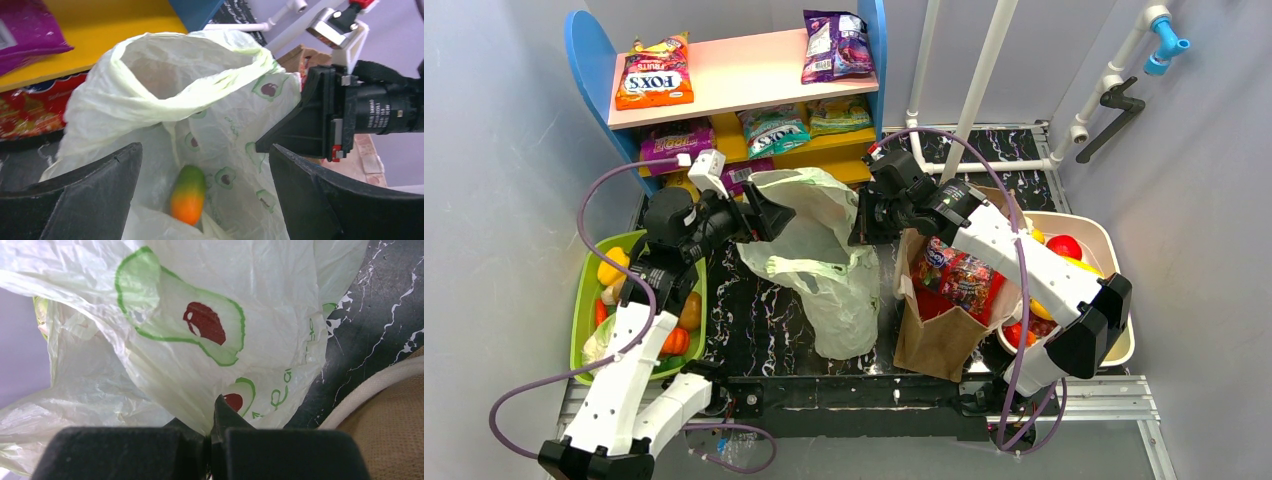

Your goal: Place the food into the grocery bag and tie it

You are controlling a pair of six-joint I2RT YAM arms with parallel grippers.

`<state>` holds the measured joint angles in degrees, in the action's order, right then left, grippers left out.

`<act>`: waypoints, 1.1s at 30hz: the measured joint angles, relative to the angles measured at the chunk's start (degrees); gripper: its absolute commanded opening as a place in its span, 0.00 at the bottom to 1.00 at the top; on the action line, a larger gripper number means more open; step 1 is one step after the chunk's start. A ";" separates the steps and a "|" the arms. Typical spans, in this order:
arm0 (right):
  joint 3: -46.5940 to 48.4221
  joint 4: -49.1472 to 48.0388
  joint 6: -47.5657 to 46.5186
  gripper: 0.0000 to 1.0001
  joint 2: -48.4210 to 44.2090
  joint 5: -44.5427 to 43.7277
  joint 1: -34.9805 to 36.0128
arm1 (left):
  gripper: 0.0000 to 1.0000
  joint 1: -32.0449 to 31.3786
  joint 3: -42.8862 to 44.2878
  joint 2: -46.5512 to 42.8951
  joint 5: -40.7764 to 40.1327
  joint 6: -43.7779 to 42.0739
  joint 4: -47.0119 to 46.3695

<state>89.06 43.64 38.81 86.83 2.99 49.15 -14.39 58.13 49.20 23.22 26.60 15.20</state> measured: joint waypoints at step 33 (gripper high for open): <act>-1.60 -1.18 -1.29 0.01 1.07 0.82 -0.76 | 0.98 0.89 10.29 5.13 -50.12 0.20 37.80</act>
<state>87.45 42.45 37.52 87.90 3.81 48.38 -13.51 68.42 54.33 -26.90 26.81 53.01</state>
